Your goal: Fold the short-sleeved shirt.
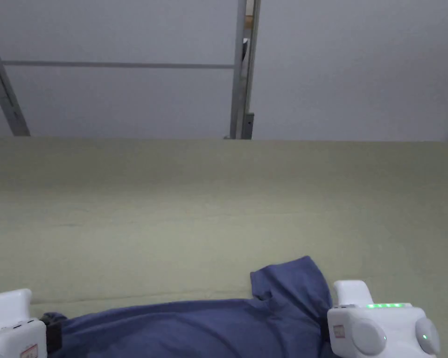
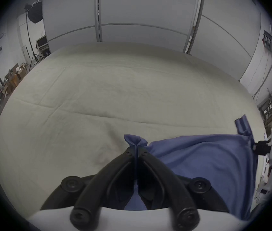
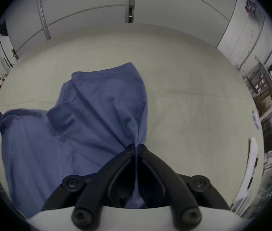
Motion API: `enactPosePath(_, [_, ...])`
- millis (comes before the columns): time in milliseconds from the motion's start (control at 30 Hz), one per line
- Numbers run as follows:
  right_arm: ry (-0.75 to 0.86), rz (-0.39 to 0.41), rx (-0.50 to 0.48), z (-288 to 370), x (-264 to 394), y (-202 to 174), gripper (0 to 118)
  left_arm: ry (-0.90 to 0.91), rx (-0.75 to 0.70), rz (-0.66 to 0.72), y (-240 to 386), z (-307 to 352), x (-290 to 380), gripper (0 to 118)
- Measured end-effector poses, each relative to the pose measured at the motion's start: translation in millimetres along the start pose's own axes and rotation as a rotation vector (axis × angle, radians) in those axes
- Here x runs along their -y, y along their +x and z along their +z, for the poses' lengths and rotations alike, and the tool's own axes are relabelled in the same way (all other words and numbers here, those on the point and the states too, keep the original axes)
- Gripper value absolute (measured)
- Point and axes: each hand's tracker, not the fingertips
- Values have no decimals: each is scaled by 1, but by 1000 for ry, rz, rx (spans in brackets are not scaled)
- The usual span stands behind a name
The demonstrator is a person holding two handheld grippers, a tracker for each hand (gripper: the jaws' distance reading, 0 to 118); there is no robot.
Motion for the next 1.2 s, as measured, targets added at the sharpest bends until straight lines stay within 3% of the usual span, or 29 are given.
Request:
enactPosePath(100, [196,-226,-104,60,17,23,2,62,12,8,-7,47,1,1])
enactPosePath(133, [262,-246,-145,77,29,30,2,97,20,9,-11,66,1,1])
enactPosePath(333, [580,-129,-193,234,90,35,2,311,47,31,-24,192,28,1])
enactPosePath(600, [880,-33,-103,361,190,24,2,576,18,70,-35,324,123,1])
enactPosePath(767, [997,-106,-129,415,229,13,2,695,5,118,-41,373,160,1])
enactPosePath(967, [1034,-111,-152,436,211,13,2,720,39,139,-45,388,138,1])
enactPosePath(1167, [1008,-119,-194,424,128,8,2,719,109,142,-40,363,59,1])
enactPosePath(1200, [1004,-122,-196,403,103,24,2,721,125,143,-38,356,41,1])
